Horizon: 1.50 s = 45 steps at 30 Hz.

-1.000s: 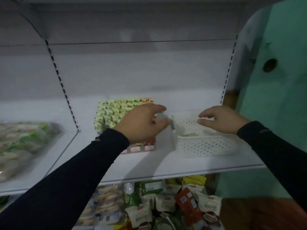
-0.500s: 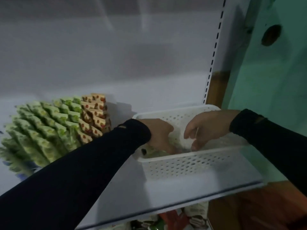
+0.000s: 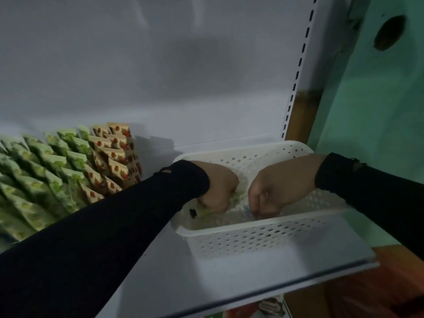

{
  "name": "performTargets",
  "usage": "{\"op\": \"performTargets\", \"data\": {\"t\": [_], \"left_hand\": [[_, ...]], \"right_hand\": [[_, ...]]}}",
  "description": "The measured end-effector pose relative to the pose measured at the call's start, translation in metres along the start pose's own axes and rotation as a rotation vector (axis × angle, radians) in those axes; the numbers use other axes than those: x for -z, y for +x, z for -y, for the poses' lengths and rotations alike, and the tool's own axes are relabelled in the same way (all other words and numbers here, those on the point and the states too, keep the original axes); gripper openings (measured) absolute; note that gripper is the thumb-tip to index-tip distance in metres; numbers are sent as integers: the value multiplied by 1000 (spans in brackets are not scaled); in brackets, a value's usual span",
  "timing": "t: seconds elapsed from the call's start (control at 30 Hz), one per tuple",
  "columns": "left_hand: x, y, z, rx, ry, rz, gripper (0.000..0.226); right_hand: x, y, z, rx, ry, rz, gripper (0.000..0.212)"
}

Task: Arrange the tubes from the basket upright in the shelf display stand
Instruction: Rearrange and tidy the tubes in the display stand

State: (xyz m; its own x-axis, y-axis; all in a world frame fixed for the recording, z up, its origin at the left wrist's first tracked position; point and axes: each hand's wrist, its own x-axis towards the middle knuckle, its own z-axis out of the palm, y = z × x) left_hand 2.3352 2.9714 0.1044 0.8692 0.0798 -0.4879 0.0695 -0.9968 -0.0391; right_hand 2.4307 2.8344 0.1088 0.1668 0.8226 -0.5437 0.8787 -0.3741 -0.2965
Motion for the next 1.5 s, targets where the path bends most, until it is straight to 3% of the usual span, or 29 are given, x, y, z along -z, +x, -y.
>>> {"op": "performTargets", "data": {"t": [0.17, 0.4, 0.5, 0.63, 0.73, 0.83, 1.0, 1.13, 1.2, 1.3, 1.33, 1.43, 1.5], "left_hand": [[4, 0, 1, -10, -23, -41, 16], [0, -10, -4, -34, -69, -91, 34], [1, -13, -6, -47, -94, -102, 31], [-1, -17, -5, -65, -114, -124, 12], [-3, -16, -5, -57, -119, -141, 17], [-5, -15, -4, -52, -130, -148, 20], [-10, -12, -2, -40, -128, -147, 22], [-11, -11, 0, -27, -148, -154, 24], [-11, -9, -1, -25, -145, -147, 24], [-12, -8, -1, -22, -146, -145, 19], [-12, -8, -1, -19, -149, -145, 19], [-12, -7, -2, -11, -152, -145, 24], [-12, -8, -3, -19, -157, -153, 22]], "right_hand": [[-4, 7, 3, 32, 70, 145, 11], [-1, -4, 1, -5, 130, 276, 22], [1, -5, -1, -33, 45, 214, 16], [6, -12, -6, -35, 28, 25, 12], [9, -17, -5, -69, 114, 169, 30], [8, -11, 6, -131, -53, 311, 37], [10, -10, 7, -144, -156, 203, 31], [15, -20, -5, -137, -116, -128, 23], [17, -22, -5, -129, -95, -83, 25], [11, -14, 4, -192, -172, 85, 45], [7, -9, 5, -213, -207, 88, 46], [-1, 3, 2, -211, -276, -47, 24], [0, 3, 0, -211, -275, -88, 29]]}}
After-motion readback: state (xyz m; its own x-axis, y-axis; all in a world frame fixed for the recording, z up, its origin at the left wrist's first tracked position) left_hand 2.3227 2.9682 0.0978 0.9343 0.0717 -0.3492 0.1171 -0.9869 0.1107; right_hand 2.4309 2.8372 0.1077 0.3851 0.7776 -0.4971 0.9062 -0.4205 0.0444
